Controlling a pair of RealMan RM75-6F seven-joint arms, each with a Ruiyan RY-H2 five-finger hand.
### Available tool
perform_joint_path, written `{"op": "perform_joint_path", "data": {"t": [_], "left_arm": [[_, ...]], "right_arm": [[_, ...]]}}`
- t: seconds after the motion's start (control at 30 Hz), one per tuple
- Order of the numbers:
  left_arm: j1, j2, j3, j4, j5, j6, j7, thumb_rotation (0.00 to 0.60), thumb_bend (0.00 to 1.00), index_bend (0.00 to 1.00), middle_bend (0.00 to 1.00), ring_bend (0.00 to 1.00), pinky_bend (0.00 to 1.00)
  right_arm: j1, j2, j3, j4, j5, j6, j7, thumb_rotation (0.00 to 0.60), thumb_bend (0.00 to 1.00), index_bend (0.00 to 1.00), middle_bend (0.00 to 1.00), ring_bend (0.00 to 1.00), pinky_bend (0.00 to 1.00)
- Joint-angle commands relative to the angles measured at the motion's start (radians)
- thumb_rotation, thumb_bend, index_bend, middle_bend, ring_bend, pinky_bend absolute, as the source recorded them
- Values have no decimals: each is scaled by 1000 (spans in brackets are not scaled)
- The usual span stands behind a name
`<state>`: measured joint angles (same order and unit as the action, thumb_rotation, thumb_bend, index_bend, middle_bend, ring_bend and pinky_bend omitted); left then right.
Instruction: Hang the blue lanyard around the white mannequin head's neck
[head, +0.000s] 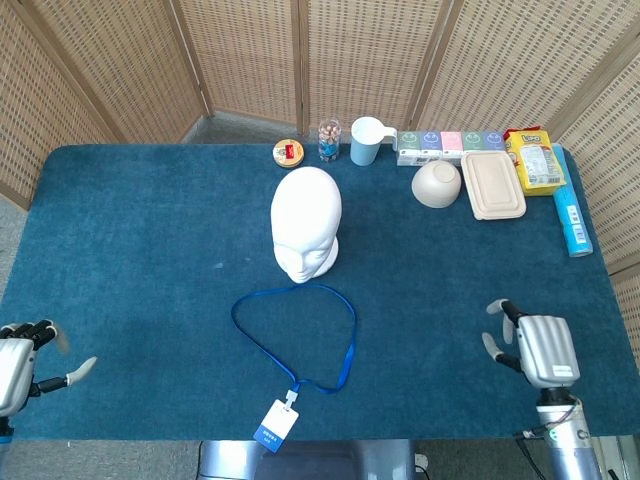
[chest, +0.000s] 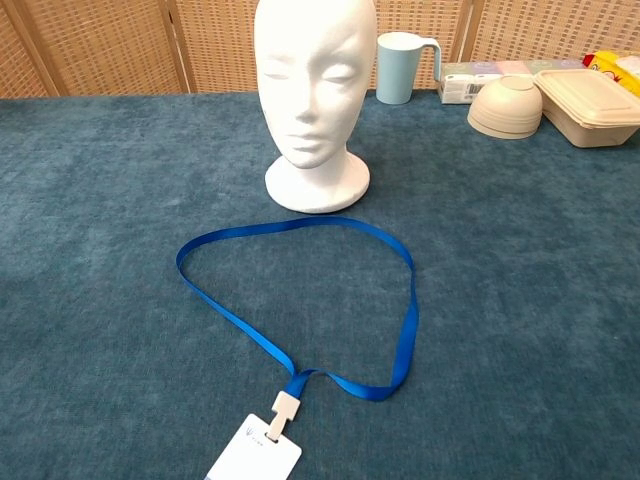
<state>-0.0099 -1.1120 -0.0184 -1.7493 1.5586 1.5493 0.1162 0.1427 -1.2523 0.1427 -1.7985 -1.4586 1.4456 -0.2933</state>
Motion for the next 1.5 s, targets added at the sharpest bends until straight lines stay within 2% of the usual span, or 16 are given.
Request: {"op": "perform_joint_path", "data": {"t": [0.03, 0.23, 0.53, 1.0, 1.5], "left_arm": [[-8, -1, -5, 2, -6, -10, 0, 167, 142, 615, 512, 492, 377], [-29, -2, -17, 15, -23, -37, -4, 169, 142, 615, 512, 491, 377], [-69, -6, -38, 33, -45, -83, -6, 169, 141, 615, 512, 491, 377], [-109, -3, -52, 52, -69, -128, -10, 171, 141, 615, 512, 491, 378], [-127, -7, -48, 72, -76, -144, -21, 171, 142, 615, 512, 491, 377]], "right_arm": [[41, -87, 53, 30, 28, 26, -139, 538, 340, 406, 881, 1000, 1000], [101, -182, 94, 60, 89, -2, -255, 538, 339, 427, 990, 1000, 1000], [181, -301, 149, 122, 194, -46, -339, 538, 340, 458, 1000, 1000, 1000], [263, -451, 140, 212, 294, -112, -365, 537, 340, 467, 1000, 1000, 1000], [335, -549, 135, 244, 362, -150, -435, 540, 340, 467, 1000, 1000, 1000]]}}
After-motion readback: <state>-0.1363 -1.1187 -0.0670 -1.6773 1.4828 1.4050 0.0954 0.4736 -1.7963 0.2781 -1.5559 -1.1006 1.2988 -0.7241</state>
